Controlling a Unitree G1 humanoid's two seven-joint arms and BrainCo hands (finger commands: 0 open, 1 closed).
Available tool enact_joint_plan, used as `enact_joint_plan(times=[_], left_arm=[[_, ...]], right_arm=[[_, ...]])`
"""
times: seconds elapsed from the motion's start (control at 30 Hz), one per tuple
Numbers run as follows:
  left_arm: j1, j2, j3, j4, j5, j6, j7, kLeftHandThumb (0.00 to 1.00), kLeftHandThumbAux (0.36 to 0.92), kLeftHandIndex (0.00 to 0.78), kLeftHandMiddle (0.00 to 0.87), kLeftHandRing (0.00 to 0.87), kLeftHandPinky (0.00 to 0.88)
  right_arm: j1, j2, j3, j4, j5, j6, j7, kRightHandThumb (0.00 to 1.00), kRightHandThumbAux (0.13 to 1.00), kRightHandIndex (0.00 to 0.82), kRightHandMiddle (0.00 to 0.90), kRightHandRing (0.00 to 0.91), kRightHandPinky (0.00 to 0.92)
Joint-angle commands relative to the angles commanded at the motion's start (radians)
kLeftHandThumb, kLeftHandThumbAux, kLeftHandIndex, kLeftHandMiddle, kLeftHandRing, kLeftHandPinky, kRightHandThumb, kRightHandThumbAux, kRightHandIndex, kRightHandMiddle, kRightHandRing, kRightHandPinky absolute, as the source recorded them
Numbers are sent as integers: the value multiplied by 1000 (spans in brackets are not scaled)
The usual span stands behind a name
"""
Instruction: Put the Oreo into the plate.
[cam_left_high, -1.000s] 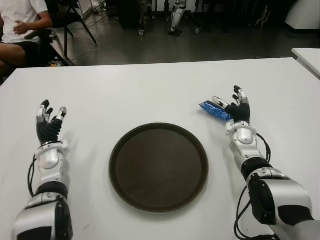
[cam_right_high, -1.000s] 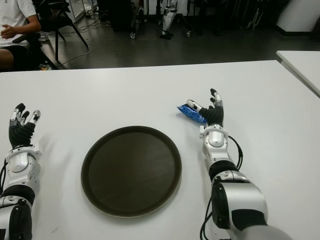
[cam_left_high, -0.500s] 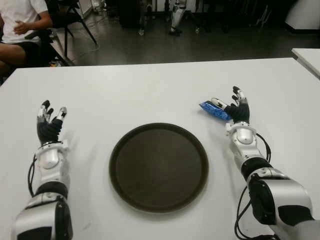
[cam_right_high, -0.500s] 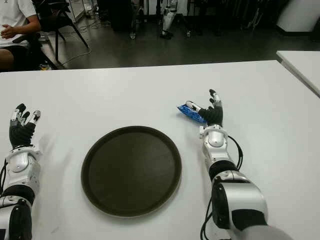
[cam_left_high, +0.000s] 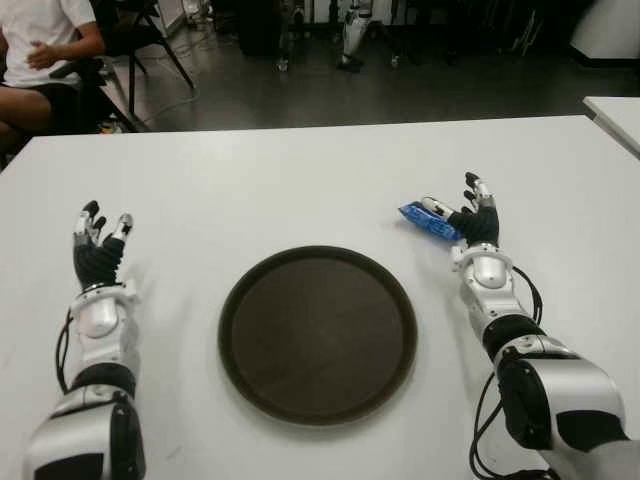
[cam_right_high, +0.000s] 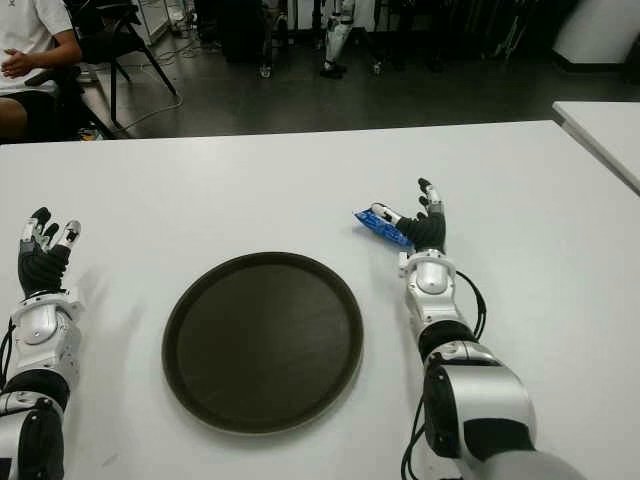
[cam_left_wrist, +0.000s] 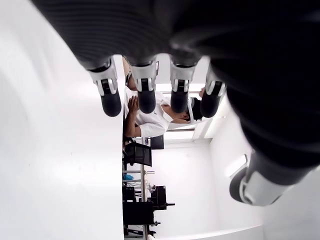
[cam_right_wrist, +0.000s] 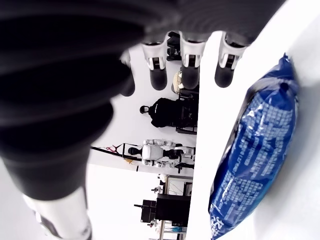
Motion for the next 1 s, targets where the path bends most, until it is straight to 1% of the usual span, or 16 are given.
enact_joint_plan(times=[0.27, 0.4, 0.47, 0.57, 0.7, 0.77, 0.87, 1.0], left_arm=[[0, -3, 2, -3, -3, -2, 0, 0, 635, 0, 0, 0, 0], [1, -2, -2, -7, 1, -1, -2, 0, 642, 0, 0, 0, 0], [0, -1, -4, -7, 3, 3, -3, 0, 642, 0, 0, 0, 0], [0, 1, -5, -5, 4, 9, -3, 0, 642, 0, 0, 0, 0], [-1, 2, -5, -3, 2, 12, 0, 0, 648, 0, 0, 0, 0], [-1, 1, -3, -2, 0, 11, 1, 0, 648, 0, 0, 0, 0], [0, -1, -3, -2, -1, 7, 1, 0, 651, 0, 0, 0, 0], [1, -3, -4, -6, 0, 2, 0, 0, 656, 0, 0, 0, 0]], right_arm=[[0, -3, 11, 0, -20, 2, -21, 0, 830, 0, 0, 0, 0], [4, -15, 56, 0, -78, -9, -76, 0, 833, 0, 0, 0, 0], [6, -24, 91, 1, -125, -9, -123, 0, 822, 0, 0, 0, 0], [7, -41, 158, 4, -211, 8, -217, 0, 807, 0, 0, 0, 0], [5, -52, 215, 8, -281, 28, -296, 0, 792, 0, 9, 5, 24], [4, -56, 238, 8, -308, 34, -328, 0, 785, 0, 30, 36, 79], [3, -59, 256, 5, -328, 36, -352, 0, 777, 0, 38, 61, 127], [4, -62, 269, -2, -336, 38, -361, 0, 764, 0, 25, 62, 140]])
